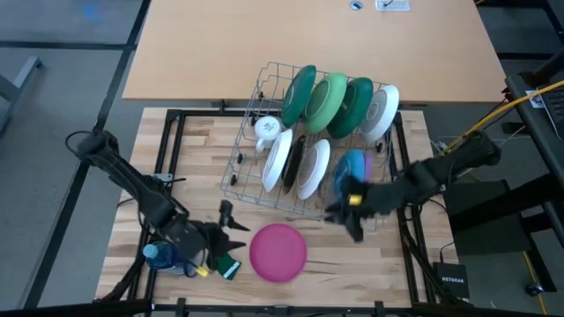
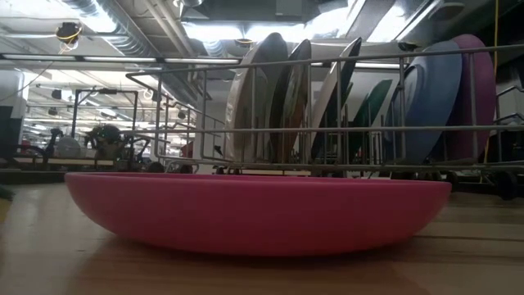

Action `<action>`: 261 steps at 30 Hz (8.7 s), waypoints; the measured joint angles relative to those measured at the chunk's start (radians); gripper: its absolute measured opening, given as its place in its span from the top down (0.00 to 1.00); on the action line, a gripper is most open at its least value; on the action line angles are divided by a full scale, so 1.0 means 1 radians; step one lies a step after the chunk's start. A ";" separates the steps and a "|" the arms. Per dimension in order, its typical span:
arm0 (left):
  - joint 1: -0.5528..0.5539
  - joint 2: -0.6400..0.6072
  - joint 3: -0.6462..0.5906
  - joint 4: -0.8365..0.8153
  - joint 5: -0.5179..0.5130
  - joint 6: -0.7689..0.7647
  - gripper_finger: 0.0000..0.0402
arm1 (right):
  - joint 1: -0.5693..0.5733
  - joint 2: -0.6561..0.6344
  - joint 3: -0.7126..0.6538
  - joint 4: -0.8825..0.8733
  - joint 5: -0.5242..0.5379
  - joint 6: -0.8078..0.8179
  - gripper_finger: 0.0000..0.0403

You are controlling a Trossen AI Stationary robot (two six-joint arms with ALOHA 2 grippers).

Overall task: Sort dishes
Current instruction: Put the pink plate in the dish rack

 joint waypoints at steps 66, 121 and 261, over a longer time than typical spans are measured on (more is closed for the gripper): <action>0.000 0.330 0.000 0.104 0.006 -0.088 0.54 | 0.153 0.768 -0.001 0.277 -0.070 -0.851 0.64; -0.062 0.173 0.002 0.247 -0.003 -0.346 0.54 | 0.168 0.822 0.561 -0.199 -0.158 -0.121 0.98; 0.008 0.034 0.002 0.077 -0.003 -0.327 0.54 | 0.224 0.146 -0.278 0.197 1.345 1.181 0.98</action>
